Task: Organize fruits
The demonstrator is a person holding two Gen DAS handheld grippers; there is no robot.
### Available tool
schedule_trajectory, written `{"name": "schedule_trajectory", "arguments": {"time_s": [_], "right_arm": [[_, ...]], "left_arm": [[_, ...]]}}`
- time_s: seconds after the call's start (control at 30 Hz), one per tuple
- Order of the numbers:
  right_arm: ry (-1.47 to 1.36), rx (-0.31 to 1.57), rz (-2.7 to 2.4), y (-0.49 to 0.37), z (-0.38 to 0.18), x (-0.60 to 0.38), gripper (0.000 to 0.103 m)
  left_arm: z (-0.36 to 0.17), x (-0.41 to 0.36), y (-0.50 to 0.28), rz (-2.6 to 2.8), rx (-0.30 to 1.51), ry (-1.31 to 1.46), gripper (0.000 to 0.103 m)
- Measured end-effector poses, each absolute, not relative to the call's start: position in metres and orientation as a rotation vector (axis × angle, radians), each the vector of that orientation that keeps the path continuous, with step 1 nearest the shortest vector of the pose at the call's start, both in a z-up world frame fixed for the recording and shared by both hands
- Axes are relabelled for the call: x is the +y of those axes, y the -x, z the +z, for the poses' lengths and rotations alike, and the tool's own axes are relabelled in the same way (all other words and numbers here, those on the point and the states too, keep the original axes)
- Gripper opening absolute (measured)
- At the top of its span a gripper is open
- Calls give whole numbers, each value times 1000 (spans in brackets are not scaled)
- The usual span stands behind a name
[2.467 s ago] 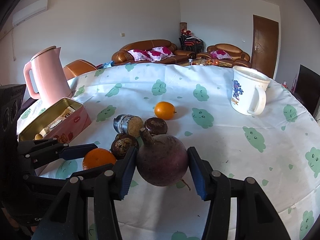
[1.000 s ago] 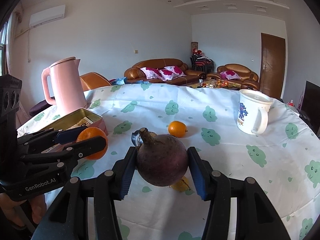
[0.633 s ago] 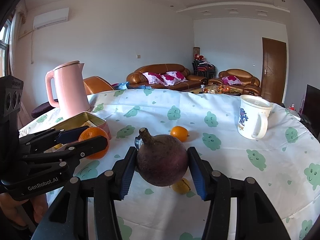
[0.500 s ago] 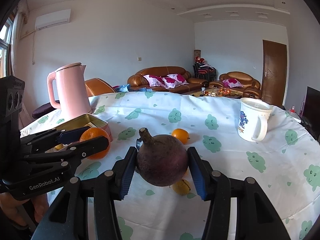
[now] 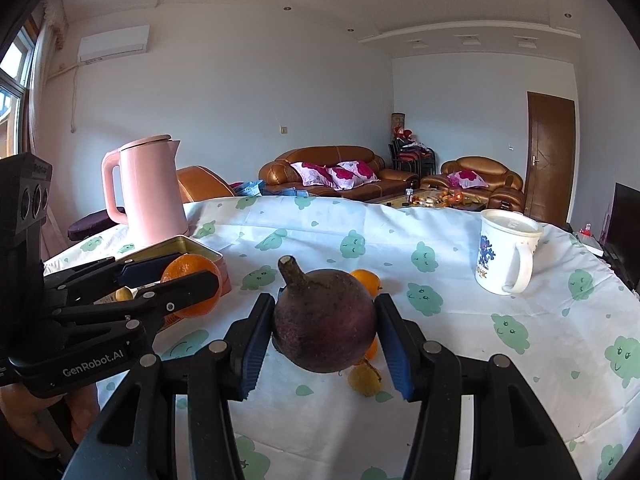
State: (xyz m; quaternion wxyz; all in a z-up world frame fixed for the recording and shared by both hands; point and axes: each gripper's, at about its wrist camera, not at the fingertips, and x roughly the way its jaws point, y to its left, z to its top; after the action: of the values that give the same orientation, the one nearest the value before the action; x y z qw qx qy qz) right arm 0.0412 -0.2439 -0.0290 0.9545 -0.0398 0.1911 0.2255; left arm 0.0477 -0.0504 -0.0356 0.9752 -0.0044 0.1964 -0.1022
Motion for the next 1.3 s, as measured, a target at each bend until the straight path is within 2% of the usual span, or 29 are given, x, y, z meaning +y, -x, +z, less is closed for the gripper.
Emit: {"name": "schedule_trajectory", "arguments": {"time_s": [1.3], "right_arm": [[92, 260, 470, -16, -21, -248, 53]], "left_arm": [[-27, -46, -22, -153, 289, -21, 48]]}}
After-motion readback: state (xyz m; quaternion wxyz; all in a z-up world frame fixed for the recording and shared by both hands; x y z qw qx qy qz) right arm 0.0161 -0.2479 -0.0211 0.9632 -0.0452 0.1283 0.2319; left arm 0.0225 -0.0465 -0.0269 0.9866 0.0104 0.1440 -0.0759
